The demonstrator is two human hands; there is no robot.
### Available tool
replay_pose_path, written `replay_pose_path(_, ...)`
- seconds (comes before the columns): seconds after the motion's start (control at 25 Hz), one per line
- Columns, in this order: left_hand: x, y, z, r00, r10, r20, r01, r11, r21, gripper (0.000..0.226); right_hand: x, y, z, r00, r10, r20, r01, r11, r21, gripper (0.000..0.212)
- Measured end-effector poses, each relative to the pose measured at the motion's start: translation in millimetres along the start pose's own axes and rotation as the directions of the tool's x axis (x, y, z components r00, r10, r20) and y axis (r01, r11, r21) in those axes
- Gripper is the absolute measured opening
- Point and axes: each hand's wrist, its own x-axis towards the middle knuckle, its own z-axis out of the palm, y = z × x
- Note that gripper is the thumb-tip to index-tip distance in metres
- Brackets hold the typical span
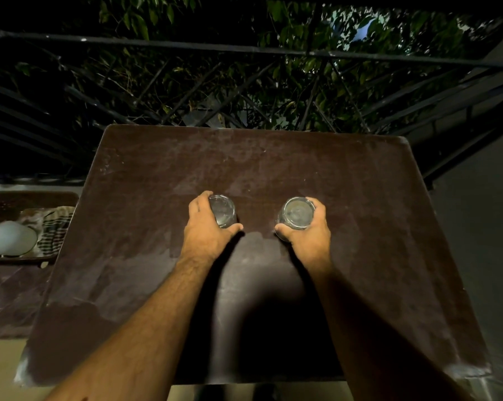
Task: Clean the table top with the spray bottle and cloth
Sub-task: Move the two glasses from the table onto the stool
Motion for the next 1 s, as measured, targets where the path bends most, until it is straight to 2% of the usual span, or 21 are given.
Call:
replay_pose_path(0.2, 1.2, -2.7, 2.1, 0.999, 0.034, -0.019, -0.034, 0.999, 0.006, 0.097, -0.8, -0.7, 0.8, 1.0, 0.003, -0.012, -0.003, 1.0, 0.028, 0.088)
replay_pose_path(0.44, -0.1, -5.3, 7.7, 0.998, -0.002, -0.063, -0.002, 0.999, -0.054, 0.093, 0.9, 7.3, 4.8, 1.0, -0.011, -0.026, 0.012, 0.998, 0.062, 0.089)
replay_pose_path(1.0, -1.0, -4.9, 6.5, 0.998, 0.007, -0.063, -0.011, 0.998, -0.066, 0.09, 0.7, 6.8, 4.6, 0.999, -0.022, -0.039, 0.025, 0.997, 0.07, 0.09)
